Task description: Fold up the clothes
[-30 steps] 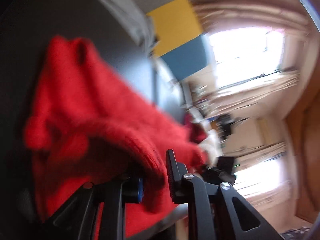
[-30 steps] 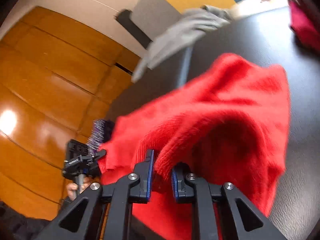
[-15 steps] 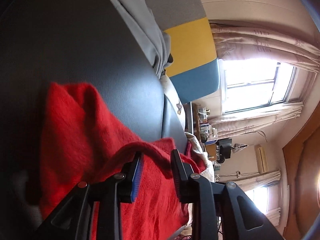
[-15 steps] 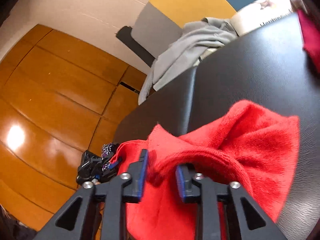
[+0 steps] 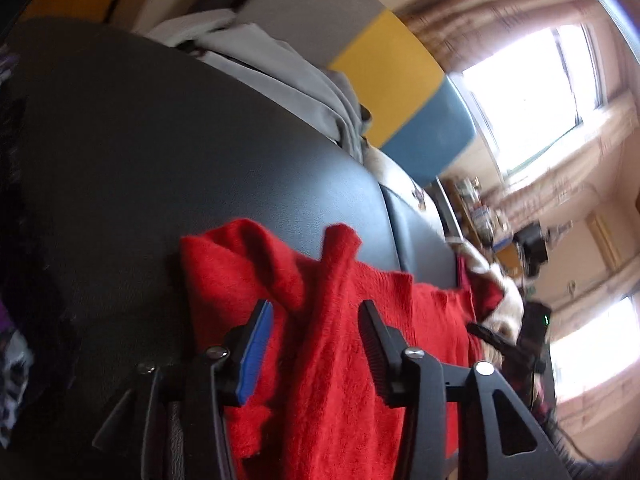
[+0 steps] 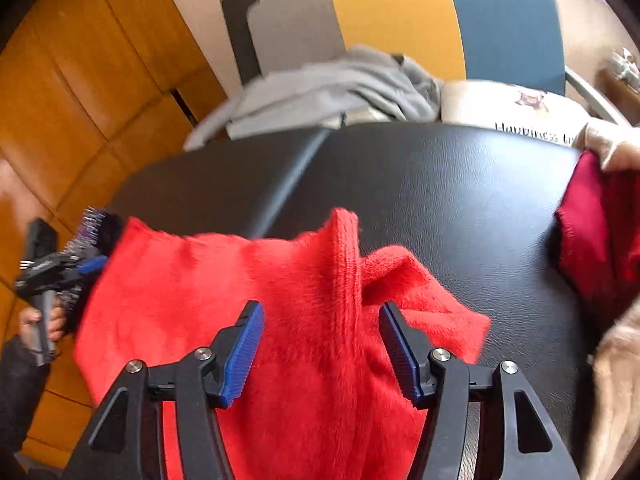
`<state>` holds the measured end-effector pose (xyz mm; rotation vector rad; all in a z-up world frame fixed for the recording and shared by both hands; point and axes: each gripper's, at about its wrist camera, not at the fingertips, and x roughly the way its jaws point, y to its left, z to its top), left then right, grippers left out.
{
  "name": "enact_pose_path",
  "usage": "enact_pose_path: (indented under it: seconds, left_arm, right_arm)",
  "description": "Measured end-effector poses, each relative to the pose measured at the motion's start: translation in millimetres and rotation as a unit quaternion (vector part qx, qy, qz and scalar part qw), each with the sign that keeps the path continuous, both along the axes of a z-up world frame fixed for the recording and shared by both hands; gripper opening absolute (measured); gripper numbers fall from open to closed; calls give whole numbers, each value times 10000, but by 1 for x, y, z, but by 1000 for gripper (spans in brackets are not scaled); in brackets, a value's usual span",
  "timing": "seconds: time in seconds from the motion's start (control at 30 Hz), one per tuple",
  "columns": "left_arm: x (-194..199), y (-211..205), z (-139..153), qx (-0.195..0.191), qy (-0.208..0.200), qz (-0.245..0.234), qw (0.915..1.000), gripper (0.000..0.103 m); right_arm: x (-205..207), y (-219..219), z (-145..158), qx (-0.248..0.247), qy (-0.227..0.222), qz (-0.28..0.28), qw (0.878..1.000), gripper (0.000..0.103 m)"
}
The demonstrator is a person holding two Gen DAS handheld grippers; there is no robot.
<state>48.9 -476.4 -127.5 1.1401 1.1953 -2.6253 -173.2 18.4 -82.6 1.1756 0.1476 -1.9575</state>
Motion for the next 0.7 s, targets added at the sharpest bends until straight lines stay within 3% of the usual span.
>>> enact_pose_path:
  seconds: [0.03,0.1,0.3,0.4,0.47,0.6,0.7]
  left_arm:
    - [-4,2,-1,-132,-82,-45,9999,48]
    - [-8,8,0,-320,-161,-127,9993,49]
    - [-6,28,8,-733,-231,-351,9964,46]
    - [-5,38,12,-939,-265,-463,9942,10]
    - [-4,44,14,-1053,-292,-521,9927,9]
    - [4,39,6,-865,-419,-342,9948,9]
    - [10,35,1,-724,-514,-208,9958,9]
  right_arm:
    - [0,-4,-4,99,-7,-10,10000,42]
    - [3,-9,-7,248,82,2,9997,26]
    - [18,-11,-1,392,460,-62,9982,16]
    - [24,-8,1,418,534,-95,9977,11]
    - [30,-5,10,268,621,-154,9976,10]
    - [48,8,39,-263,844,-255,9958,9]
    - [43,8,32,-236,725,-381,9964,9]
